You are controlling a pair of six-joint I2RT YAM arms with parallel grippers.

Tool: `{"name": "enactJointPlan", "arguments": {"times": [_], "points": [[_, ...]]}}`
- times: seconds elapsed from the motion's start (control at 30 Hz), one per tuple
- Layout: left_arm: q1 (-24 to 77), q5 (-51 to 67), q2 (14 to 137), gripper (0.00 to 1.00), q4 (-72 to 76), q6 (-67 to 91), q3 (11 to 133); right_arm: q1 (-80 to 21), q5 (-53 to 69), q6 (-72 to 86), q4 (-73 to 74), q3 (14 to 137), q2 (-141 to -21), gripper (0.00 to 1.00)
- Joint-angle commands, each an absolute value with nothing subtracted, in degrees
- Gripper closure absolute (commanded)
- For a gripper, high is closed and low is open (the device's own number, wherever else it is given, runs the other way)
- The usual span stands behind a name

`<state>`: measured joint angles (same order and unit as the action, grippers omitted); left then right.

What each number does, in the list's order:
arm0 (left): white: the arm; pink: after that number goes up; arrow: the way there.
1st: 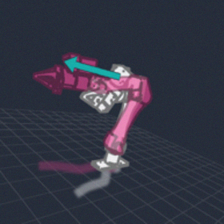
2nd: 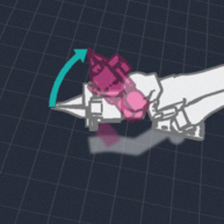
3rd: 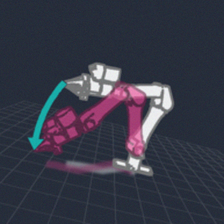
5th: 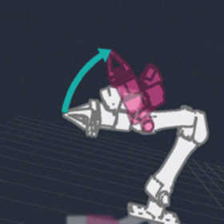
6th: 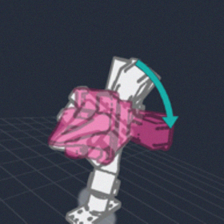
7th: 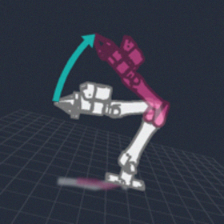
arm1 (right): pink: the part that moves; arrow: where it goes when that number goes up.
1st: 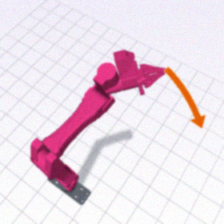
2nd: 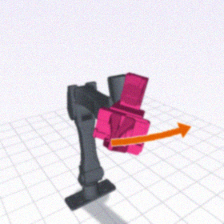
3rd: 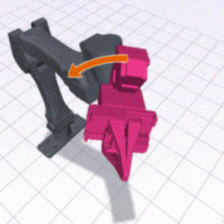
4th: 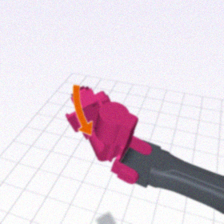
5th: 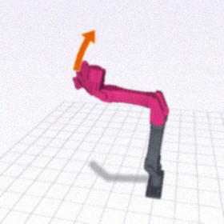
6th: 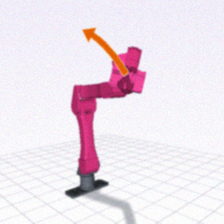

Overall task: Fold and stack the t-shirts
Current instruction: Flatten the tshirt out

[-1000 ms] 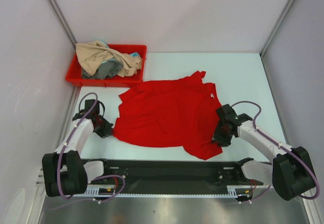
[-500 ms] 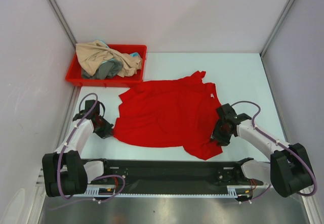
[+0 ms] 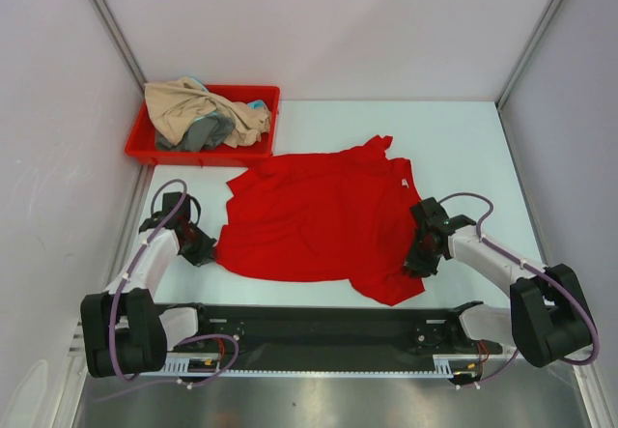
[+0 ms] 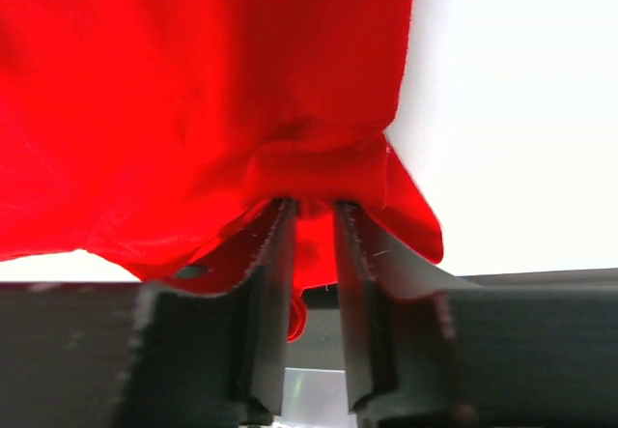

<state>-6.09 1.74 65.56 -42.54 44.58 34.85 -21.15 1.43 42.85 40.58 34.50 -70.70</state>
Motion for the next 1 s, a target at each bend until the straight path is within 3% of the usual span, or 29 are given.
{"name": "enactJointPlan", "arguments": {"times": [0.0, 0.23, 0.47, 0.67, 0.97], "points": [[-6.50, 2.20, 63.99, 1.00, -42.28, 44.91, 34.72, -21.09, 0.53, 43.33, 41.39, 34.98, -69.70, 0.75], [-6.50, 0.62, 61.97, 1.00, -44.38, 45.70, 35.94, -21.09, 0.09, 43.42, 46.57, 38.05, -66.80, 1.00], [-6.42, 0.18, 57.05, 1.00, -48.42, 46.06, 41.64, -20.92, -4.13, 42.89, 59.22, 51.13, -63.38, 1.00], [-6.24, -2.54, 57.30, 1.00, -51.76, 43.77, 51.65, -19.17, -10.28, 40.00, 61.53, 65.11, -60.73, 1.00], [-5.28, -2.02, 63.98, 1.00, -50.19, 37.62, 74.67, -4.14, -9.76, 30.33, 56.70, 87.50, -60.91, 1.00]]}}
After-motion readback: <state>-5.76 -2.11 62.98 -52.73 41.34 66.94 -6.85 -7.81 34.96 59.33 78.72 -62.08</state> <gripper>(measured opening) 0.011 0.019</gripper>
